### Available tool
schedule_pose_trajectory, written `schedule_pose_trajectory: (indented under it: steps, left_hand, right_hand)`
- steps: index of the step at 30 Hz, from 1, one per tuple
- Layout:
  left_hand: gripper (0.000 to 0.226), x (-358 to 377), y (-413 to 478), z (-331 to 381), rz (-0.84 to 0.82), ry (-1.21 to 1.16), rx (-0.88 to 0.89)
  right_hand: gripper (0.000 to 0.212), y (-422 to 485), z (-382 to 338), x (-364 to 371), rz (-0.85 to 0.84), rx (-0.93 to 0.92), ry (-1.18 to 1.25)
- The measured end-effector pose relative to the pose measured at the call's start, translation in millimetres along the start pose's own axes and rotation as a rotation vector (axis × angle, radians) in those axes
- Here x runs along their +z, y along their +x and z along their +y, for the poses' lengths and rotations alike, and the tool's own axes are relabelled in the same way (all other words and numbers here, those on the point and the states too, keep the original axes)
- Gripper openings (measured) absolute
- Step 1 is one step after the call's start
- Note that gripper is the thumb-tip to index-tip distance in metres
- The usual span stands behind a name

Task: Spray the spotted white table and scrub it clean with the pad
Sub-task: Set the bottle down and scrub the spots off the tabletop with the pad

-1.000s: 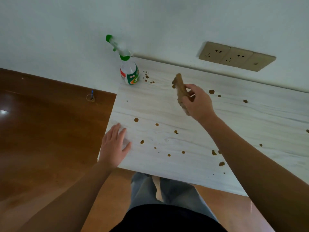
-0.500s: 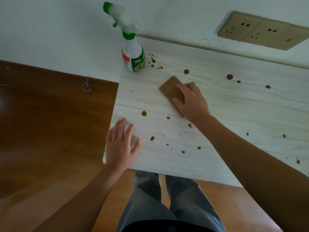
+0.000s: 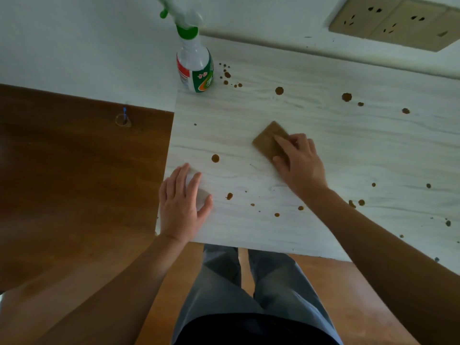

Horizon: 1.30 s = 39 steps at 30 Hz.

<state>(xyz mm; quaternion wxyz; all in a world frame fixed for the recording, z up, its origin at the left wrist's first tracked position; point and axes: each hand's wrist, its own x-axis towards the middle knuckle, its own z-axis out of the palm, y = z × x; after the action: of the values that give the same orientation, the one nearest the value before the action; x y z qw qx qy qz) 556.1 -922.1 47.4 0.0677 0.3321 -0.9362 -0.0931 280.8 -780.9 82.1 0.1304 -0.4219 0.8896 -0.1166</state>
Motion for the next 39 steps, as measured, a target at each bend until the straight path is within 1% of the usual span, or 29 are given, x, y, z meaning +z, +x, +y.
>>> schedule_pose_trajectory:
  steps: [4, 6, 7, 9, 12, 14, 16, 18, 21, 25, 27, 29, 33, 36, 39]
  left_hand:
    - [0.055, 3, -1, 0, -0.003, -0.003, -0.013]
    - [0.055, 3, -1, 1, -0.001, -0.004, -0.018]
    - [0.055, 3, -1, 0, -0.004, -0.005, -0.02]
    - [0.055, 3, -1, -1, -0.01, -0.006, -0.021]
    - [0.056, 3, -2, 0, -0.011, -0.006, -0.016]
    - [0.056, 2, -2, -3, -0.008, -0.008, 0.008]
    - [0.058, 1, -4, -9, -0.028, -0.003, 0.048]
    - [0.061, 1, -6, -15, -0.05, 0.005, 0.084]
    - [0.062, 2, -7, -18, -0.067, 0.005, 0.089]
    - [0.062, 3, -6, -19, -0.084, -0.003, 0.081]
    - [0.061, 4, -6, -19, -0.082, -0.005, 0.08]
    - [0.061, 4, -6, -20, -0.078, -0.009, 0.087]
    - [0.059, 5, -7, -19, -0.076, -0.013, 0.086]
    - [0.054, 4, -6, -21, -0.064, -0.067, 0.091]
    - [0.052, -7, -11, -28, -0.122, -0.112, 0.095]
  right_hand:
    - [0.051, 42, 5, -3, 0.092, 0.235, 0.055]
    - [0.052, 57, -11, 5, 0.128, 0.304, 0.093]
    - [0.052, 60, -23, 10, 0.126, 0.31, 0.109]
    - [0.051, 51, -50, 22, 0.094, 0.233, 0.134]
    - [0.05, 13, -79, 35, 0.007, -0.026, 0.156]
    - [0.05, -15, -74, 37, -0.079, -0.196, 0.134]
    - [0.051, -34, -52, 31, -0.112, -0.267, 0.1]
    - [0.051, -40, -26, 21, -0.079, -0.181, 0.072]
    - [0.052, -29, -7, 9, -0.02, 0.05, 0.061]
    - [0.051, 12, -31, 16, 0.08, 0.237, 0.117]
    - [0.051, 30, -55, 26, 0.108, 0.269, 0.14]
    - [0.051, 37, -83, 36, 0.105, 0.198, 0.147]
    - [0.05, 16, -116, 51, 0.024, -0.049, 0.137]
    - [0.051, -18, -105, 53, -0.031, -0.158, 0.12]
    - [0.052, -52, -74, 46, -0.067, -0.243, 0.088]
